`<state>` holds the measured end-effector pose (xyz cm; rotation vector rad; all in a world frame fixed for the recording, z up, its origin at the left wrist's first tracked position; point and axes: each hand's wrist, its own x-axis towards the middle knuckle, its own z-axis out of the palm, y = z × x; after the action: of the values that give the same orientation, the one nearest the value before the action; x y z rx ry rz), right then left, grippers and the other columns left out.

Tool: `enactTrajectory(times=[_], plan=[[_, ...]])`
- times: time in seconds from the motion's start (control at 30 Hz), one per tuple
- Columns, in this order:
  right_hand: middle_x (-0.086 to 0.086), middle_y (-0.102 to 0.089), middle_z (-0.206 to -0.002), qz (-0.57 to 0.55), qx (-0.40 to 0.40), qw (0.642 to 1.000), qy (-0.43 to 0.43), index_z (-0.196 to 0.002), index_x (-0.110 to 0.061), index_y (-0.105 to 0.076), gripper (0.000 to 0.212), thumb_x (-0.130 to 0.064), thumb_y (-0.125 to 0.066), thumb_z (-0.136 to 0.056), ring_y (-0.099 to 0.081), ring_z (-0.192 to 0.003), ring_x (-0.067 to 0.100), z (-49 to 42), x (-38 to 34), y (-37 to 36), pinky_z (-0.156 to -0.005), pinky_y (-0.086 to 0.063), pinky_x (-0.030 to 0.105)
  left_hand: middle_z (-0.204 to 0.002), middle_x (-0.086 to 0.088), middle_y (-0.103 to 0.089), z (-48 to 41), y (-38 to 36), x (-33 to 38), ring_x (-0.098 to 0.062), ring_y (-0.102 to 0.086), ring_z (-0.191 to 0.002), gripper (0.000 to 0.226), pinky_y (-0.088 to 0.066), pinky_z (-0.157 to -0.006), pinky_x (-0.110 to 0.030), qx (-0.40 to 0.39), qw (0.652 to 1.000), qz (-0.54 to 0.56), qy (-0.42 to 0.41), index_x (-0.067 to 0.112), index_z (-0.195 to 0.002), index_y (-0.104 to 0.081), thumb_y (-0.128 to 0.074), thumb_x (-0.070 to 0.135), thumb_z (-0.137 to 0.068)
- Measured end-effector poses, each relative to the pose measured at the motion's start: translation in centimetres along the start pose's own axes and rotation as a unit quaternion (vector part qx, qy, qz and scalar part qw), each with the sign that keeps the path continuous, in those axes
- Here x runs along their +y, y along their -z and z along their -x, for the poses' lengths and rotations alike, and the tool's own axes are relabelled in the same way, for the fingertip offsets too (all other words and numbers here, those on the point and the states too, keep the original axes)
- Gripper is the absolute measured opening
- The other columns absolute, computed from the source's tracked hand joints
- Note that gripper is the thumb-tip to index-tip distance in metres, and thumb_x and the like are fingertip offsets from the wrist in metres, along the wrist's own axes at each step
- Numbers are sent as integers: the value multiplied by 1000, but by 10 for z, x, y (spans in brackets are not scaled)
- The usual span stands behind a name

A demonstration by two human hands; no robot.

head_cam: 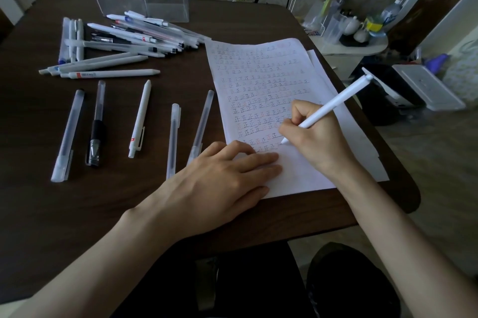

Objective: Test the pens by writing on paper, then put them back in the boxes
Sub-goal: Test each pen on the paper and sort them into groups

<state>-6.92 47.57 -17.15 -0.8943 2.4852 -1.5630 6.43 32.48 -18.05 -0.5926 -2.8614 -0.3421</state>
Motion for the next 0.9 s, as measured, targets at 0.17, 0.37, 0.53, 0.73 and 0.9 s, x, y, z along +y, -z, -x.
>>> enactTrajectory(times=[0.17, 0.37, 0.53, 0.73, 0.9], plan=[[6, -28, -51, 7, -7, 1000, -7, -59, -6, -32, 37, 1, -59, -82, -42, -39, 2, 1, -1, 1, -47, -40, 21, -139, 8, -49, 0, -1, 0, -17, -48, -116, 45, -45, -87, -34, 0, 1000, 0, 3, 25, -133, -52, -30, 40, -97], [-3, -27, -48, -1, -23, 1000, -16, -56, -12, -32, 39, 0, -61, -80, -38, -39, 3, 1, 0, 0, -49, -34, 27, -139, 8, -49, 0, 0, 1, -18, -50, -116, 45, -45, -86, -34, 2, 1000, 6, 5, 25, -132, -53, -30, 40, -96], [1, -22, -54, -1, -9, 1000, -10, -58, -13, -28, 41, 7, -55, -81, -30, -43, 2, 2, -3, -1, -47, -34, 9, -140, 10, -48, 0, 0, -1, -16, -47, -118, 45, -43, -89, -32, -6, 1000, 8, 9, 26, -133, -51, -29, 41, -97], [5, -53, -45, -29, 1, 1000, -1, -77, -7, -53, 33, -38, -63, -82, -49, -41, 14, 5, -8, 2, -46, -42, 21, -130, 9, -55, 2, 6, -6, -9, -48, -116, 42, -40, -91, -26, 15, 999, 39, 21, 25, -125, -58, -34, 43, -96], [-1, -65, -95, -39, -40, 998, 11, -111, -20, -61, 28, -2, -60, -89, -61, -87, 5, 2, -3, 2, -70, -51, 19, -118, 15, -59, 7, 16, -14, 0, -46, -113, 55, -35, -91, -17, 67, 986, 107, 105, 28, -128, -50, -39, 62, -85]])
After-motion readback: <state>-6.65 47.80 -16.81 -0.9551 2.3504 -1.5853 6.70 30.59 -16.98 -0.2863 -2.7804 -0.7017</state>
